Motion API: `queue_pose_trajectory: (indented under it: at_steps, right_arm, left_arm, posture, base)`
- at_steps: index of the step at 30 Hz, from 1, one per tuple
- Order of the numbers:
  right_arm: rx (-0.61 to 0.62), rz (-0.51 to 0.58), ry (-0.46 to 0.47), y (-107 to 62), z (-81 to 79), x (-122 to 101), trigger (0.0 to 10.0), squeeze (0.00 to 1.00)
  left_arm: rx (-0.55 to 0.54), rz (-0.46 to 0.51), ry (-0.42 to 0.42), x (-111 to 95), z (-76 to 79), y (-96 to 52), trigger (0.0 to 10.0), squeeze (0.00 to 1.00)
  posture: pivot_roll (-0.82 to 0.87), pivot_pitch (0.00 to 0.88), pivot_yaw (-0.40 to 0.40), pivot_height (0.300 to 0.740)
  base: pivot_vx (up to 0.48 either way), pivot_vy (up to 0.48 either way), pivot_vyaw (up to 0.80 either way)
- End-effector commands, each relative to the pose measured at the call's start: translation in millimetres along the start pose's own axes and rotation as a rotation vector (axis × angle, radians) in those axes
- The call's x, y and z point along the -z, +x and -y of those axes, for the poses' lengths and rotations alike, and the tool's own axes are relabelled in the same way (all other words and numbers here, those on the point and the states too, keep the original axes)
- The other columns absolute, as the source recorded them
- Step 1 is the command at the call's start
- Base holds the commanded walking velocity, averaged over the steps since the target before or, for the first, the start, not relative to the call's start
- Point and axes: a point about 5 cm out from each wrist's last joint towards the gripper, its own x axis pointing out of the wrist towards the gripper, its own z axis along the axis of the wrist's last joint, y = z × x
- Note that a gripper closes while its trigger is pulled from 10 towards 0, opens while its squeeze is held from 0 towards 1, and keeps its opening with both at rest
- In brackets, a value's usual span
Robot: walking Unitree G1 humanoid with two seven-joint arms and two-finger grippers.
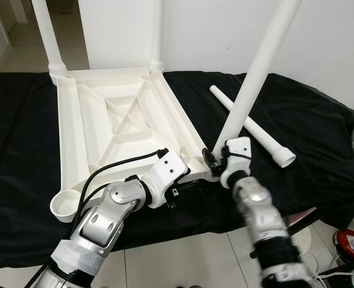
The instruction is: Building children table
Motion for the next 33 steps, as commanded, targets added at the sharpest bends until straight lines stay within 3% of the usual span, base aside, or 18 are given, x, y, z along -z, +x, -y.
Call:
queue_pose_trajectory:
  at_steps: [1, 7, 8, 20, 21, 22, 23, 27, 33]
  right_arm:
    - [0.048, -0.090, -0.027, -3.6, 3.2, 17.0, 10.0, 0.00]
    - [0.015, -0.053, 0.029, -3.6, -7.5, 9.9, 10.0, 0.00]
    - [-0.001, -0.030, 0.039, -3.9, -6.3, 5.0, 10.0, 1.00]
    - [-0.081, 0.028, 0.077, -8.3, 4.7, -6.8, 10.0, 1.00]
    - [-0.117, 0.016, 0.076, -9.3, 7.5, -5.1, 10.0, 0.77]
    - [-0.117, 0.016, 0.076, -9.3, 7.5, -5.1, 10.0, 0.77]
    - [-0.164, 0.005, 0.078, -10.0, 9.9, -3.6, 10.0, 0.00]
    - [-0.205, 0.002, 0.065, -10.7, 13.2, -2.9, 10.0, 0.00]
    - [-0.412, 0.053, -0.020, -9.9, 28.5, -10.7, 10.0, 0.00]
  left_arm:
    - [-0.009, -0.004, -0.006, 0.0, 1.3, 0.6, 10.0, 0.00]
    - [-0.010, -0.004, -0.005, -0.3, 0.8, 0.5, 10.0, 0.00]
    - [-0.011, -0.005, -0.005, -0.1, 0.4, 0.4, 10.0, 0.00]
    - [-0.012, -0.002, -0.008, -0.1, 1.2, 0.9, 10.0, 0.00]
    - [-0.014, -0.002, -0.009, 0.0, 1.0, 0.8, 10.0, 0.00]
    - [-0.014, -0.002, -0.009, 0.0, 1.0, 0.8, 10.0, 0.00]
    - [-0.015, -0.002, -0.010, 0.0, 0.7, 0.9, 10.0, 0.00]
    - [-0.015, -0.002, -0.010, 0.0, 0.8, 0.9, 10.0, 0.00]
    - [-0.004, 0.000, -0.010, -0.5, 1.2, 2.4, 10.0, 0.00]
  posture:
    - [0.08, 0.052, -0.099, 0.740]
    - [0.08, 0.052, -0.099, 0.740]
    - [0.08, 0.051, -0.100, 0.740]
    - [0.08, 0.055, -0.107, 0.740]
    - [0.08, 0.055, -0.107, 0.740]
    - [0.08, 0.055, -0.107, 0.740]
    - [0.07, 0.056, -0.106, 0.740]
    - [0.07, 0.056, -0.106, 0.740]
    - [0.07, 0.053, -0.098, 0.740]
  base:
    - [0.000, 0.000, 0.00]
    - [0.000, 0.000, 0.00]
    - [0.000, 0.000, 0.00]
    - [0.000, 0.000, 0.00]
    - [0.000, 0.000, 0.00]
    - [0.000, 0.000, 0.00]
    - [0.000, 0.000, 0.00]
    - [0.000, 0.000, 0.00]
    - [0.000, 0.000, 0.00]
